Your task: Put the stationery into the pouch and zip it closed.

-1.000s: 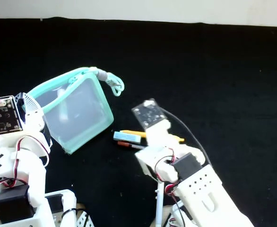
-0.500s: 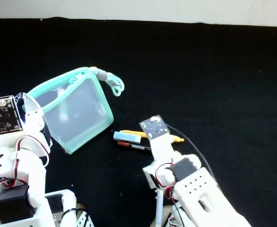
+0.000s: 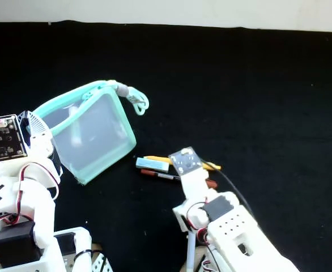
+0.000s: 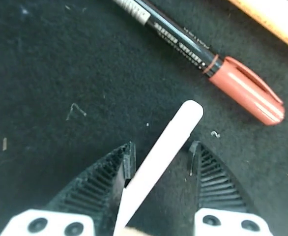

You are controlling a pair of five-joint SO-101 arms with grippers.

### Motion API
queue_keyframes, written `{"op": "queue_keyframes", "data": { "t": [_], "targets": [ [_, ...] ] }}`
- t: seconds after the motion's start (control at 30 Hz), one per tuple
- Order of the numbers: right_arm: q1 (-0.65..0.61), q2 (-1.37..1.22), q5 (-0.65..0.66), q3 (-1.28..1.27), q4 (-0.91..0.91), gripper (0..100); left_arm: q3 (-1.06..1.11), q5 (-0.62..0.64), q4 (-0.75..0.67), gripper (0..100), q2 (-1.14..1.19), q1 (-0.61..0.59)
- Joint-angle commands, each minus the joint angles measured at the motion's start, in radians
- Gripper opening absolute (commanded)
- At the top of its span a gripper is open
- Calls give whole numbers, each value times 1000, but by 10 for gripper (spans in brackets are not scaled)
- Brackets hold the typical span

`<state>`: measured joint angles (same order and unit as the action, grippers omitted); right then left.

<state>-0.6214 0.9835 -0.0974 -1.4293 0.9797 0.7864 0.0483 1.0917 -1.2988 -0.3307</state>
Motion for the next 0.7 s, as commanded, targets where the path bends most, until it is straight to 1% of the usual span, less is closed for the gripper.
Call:
{"op": "queue_keyframes", "data": {
  "t": [0.0,0.2,0.23,0.27,0.33,0.4,0.43,0.67],
  "targets": [
    [10,-8,-6,-50,-93,188,35,3,23,8,-1,10],
    [10,-8,-6,-67,-93,179,35,3,21,8,-1,10],
    [10,-8,-6,-67,-93,161,35,3,21,8,-1,10],
    [10,-8,-6,-67,-93,121,35,3,21,8,-1,10],
    [10,-7,0,-64,-97,0,35,3,21,8,-1,10],
    [8,-7,0,-62,-97,22,35,3,21,8,-1,10],
    [8,-7,0,-59,-96,5,35,3,21,8,-1,10],
    [8,1,-2,-54,-93,5,36,3,21,8,-1,10]
  ]
}}
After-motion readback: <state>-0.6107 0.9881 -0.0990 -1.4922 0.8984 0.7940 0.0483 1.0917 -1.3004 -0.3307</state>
